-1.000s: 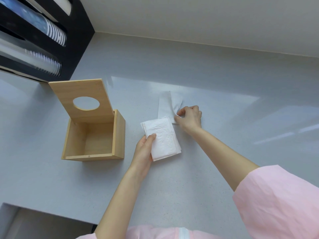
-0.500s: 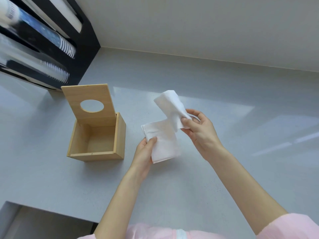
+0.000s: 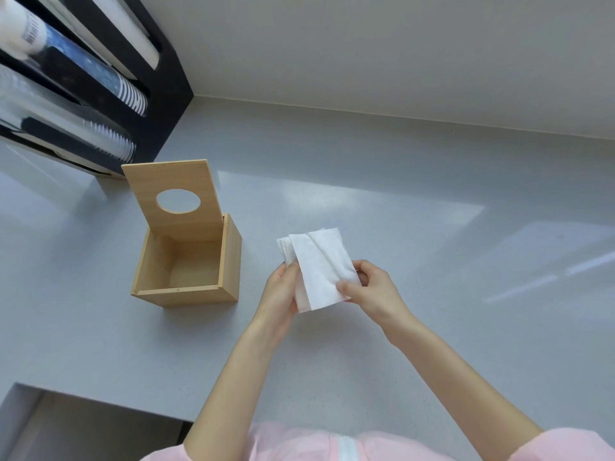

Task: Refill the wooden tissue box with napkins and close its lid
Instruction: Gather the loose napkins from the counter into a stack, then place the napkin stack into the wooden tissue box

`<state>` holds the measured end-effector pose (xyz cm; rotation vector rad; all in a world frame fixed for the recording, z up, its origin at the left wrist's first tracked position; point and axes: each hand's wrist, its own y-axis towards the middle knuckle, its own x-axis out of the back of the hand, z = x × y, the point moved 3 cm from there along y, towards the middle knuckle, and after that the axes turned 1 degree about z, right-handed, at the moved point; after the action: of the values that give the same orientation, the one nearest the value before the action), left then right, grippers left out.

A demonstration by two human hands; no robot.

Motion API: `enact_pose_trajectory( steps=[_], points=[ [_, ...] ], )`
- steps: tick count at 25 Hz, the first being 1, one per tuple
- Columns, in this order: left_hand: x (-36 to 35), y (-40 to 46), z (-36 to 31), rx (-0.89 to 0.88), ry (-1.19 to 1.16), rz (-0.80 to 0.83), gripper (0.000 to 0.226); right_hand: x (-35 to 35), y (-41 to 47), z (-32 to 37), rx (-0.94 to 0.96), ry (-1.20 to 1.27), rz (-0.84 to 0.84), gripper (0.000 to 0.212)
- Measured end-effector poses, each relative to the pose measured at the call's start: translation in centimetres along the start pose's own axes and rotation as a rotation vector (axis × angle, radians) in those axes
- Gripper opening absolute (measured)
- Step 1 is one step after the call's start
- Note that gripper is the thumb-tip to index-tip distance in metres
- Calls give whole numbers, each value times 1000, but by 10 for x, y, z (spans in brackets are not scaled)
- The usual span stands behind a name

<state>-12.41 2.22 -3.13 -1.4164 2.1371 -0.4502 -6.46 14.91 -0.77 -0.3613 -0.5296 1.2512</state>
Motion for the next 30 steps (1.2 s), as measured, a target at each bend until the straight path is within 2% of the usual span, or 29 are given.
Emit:
enact_pose_trajectory(
  steps=[6, 11, 16, 19, 20, 22, 23, 25, 27, 30],
  points=[
    [-5, -2, 2, -10, -65, 79, 43, -2, -2, 1, 50, -119, -63, 19],
    [-9, -8, 5, -31, 34, 4, 30, 0, -4, 0, 69, -165, -67, 31],
    [-10, -17, 4, -78, 35, -4, 20, -2, -10, -3, 67, -137, -31, 34],
    [-11, -25, 4, -103, 13, -15, 19, 0, -21, -8, 83, -159, -120, 48],
    [-12, -27, 4, -110, -3, -13, 20, 2, -25, -13, 43, -113, -119, 53],
    [-15, -35, 6, -139, -32, -13, 24, 2, -33, -24, -140, 136, 13, 58],
    [-16, -38, 7, -159, -47, -12, 24, 0, -37, -29, -237, 300, 121, 52],
    [-17, -46, 9, -191, -75, -15, 22, -5, -46, -32, -345, 566, 289, 23],
    [-19, -55, 13, -215, -83, -11, 20, -7, -49, -34, -296, 589, 318, 6],
    [-20, -70, 20, -235, -96, -30, 19, 0, -51, -36, -152, 454, 311, 11]
  ],
)
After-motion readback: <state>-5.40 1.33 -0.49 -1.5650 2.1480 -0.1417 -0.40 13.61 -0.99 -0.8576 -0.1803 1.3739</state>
